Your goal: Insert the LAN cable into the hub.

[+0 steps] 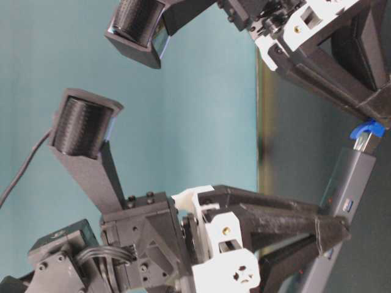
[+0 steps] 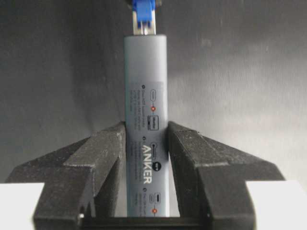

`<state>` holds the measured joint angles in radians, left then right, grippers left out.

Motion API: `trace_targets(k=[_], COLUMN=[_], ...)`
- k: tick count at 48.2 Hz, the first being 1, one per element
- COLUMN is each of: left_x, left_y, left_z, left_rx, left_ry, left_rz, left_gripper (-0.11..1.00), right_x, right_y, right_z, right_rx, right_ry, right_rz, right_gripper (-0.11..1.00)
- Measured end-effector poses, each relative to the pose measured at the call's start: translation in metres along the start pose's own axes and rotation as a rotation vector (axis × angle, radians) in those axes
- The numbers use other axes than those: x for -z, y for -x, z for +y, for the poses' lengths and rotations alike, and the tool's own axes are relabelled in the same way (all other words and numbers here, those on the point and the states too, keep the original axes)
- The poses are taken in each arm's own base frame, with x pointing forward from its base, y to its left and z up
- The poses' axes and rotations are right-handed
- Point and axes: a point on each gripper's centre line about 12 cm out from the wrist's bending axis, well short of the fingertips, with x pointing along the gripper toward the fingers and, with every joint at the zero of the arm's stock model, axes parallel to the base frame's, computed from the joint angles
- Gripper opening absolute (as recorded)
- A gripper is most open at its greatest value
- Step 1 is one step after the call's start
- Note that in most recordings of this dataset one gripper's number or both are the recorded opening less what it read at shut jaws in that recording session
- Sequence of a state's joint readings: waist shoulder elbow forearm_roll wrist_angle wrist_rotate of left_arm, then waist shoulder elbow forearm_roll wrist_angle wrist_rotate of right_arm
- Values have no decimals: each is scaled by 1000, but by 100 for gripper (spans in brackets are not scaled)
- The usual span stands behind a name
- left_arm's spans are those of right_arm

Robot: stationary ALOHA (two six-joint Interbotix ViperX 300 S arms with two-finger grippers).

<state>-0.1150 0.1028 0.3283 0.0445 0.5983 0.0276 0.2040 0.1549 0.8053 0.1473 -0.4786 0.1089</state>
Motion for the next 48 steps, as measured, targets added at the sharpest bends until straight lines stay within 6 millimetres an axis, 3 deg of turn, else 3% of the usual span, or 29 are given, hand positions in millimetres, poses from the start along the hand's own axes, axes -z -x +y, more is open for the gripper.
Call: trace_targets(k=[12, 35, 37, 44, 48], left_x=[4, 30, 32, 41, 42], left_y=[-3, -6, -6, -7, -8], left_z=[-1, -2, -3, -4, -5], left_rx=[2, 3, 3, 5, 6], left_ry=[7, 11, 10, 8, 7], left_rz=[-17, -5, -6, -3, -3], left_gripper=[29, 29, 29, 29, 29], right_x=[-4, -2, -2, 7, 12], right_y=[-1, 2, 3, 10, 16], right_z=[-1, -4, -4, -7, -9], right_rx=[0, 10, 10, 17, 21], right_ry=[-3, -8, -6, -11, -23], right_rz=[-39, 6, 7, 29, 41], right_gripper=[13, 13, 19, 62, 81])
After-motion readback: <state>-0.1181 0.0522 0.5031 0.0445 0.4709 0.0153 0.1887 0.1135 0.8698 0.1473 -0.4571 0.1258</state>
